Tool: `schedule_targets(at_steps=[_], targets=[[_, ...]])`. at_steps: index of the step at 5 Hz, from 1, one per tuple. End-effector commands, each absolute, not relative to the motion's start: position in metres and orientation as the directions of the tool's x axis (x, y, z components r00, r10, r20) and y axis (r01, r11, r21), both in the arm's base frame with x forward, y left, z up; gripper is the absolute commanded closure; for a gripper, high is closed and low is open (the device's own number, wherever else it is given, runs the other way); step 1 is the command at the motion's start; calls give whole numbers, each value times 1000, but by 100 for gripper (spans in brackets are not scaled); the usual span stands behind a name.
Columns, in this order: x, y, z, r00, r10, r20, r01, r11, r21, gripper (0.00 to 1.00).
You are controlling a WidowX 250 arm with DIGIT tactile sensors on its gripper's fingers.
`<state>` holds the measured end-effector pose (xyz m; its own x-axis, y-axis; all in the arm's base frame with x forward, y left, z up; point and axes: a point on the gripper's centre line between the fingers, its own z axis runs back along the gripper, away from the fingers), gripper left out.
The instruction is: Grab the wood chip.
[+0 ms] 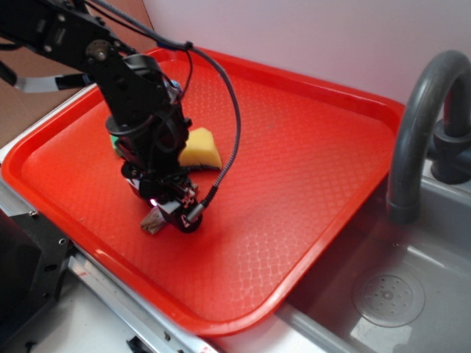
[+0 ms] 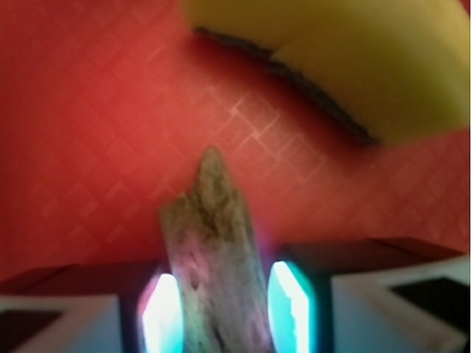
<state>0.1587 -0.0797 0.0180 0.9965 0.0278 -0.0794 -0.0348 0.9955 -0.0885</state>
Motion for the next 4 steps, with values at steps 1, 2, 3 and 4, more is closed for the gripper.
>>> schedule_targets(at_steps=[1, 2, 3, 4], targets=[[184, -84, 123, 980, 169, 103, -161, 984, -76, 100], [183, -78, 174, 970, 199, 143, -186, 977, -101, 100], [178, -72, 204, 954, 243, 175, -226, 968, -110, 100], [179, -67, 200, 962, 235, 136, -218, 967, -130, 100]])
